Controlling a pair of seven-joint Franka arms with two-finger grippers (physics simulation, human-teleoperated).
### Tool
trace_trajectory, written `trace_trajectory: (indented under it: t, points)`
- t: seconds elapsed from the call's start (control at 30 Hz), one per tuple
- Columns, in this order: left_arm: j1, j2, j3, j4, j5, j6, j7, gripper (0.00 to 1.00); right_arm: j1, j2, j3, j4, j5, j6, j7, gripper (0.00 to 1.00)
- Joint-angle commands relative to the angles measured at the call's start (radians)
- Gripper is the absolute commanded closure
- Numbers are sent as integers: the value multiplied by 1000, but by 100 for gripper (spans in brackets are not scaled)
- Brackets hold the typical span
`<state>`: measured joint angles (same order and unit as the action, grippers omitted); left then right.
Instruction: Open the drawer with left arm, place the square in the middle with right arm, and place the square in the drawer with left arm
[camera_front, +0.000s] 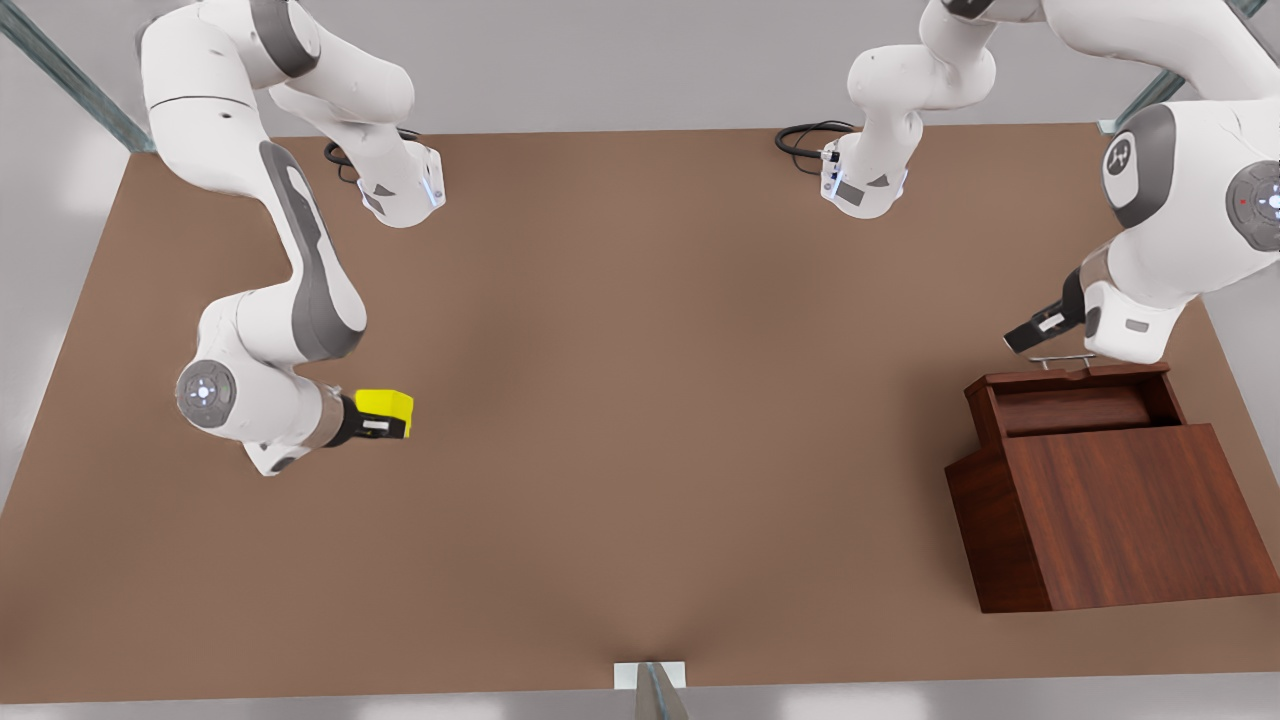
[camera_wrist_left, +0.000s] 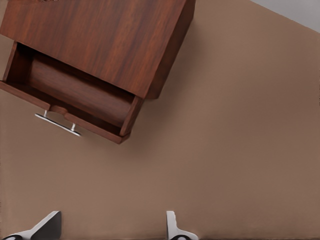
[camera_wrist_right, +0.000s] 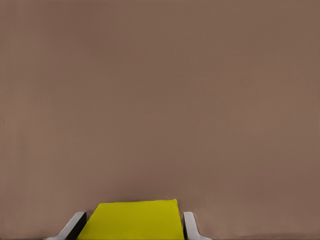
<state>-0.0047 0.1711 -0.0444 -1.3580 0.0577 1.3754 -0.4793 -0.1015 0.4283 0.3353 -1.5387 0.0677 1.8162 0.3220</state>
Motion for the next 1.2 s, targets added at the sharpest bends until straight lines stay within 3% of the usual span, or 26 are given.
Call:
trace_trajectory:
  t: [0.0, 0.1, 0.17, 0.37, 0.67, 0.73, 0.97, 1.07, 1.13, 1.17]
  points:
    - [2, -1, 0, -1, -1, -30, 620, 0, 57, 33, 7, 61, 9, -117, 881, 31]
    - [2, -4, 0, -7, -1, -33, 620, 0, 144, 85, 7, 132, 3, -117, 1046, 31]
    - [2, -4, 0, -16, -1, -33, 619, 0, 209, 144, 5, 195, 1, -110, 1117, 37]
    - [2, -2, 1, -18, 13, -30, 620, 0, 414, 306, -13, 387, -35, -100, 1491, 37]
    - [2, -7, 1, -13, 16, -30, 619, 0, 666, 405, -24, 399, -177, 57, 1976, 37]
    - [2, -8, 1, -15, 14, -30, 619, 0, 720, 426, -79, 399, -186, 107, 2082, 38]
    - [2, -13, 1, -16, 14, -32, 623, 0, 753, 452, -94, 359, -238, 186, 2306, 37]
    - [2, -10, 1, -16, 16, -32, 625, 0, 701, 408, -91, 236, -259, 261, 2284, 37]
    - [2, -2, 1, -15, 31, -33, 627, 0, 651, 329, -85, 52, -255, 390, 2208, 37]
    - [2, -4, 1, -15, 36, -33, 627, 0, 641, 329, -82, 54, -237, 374, 2162, 37]
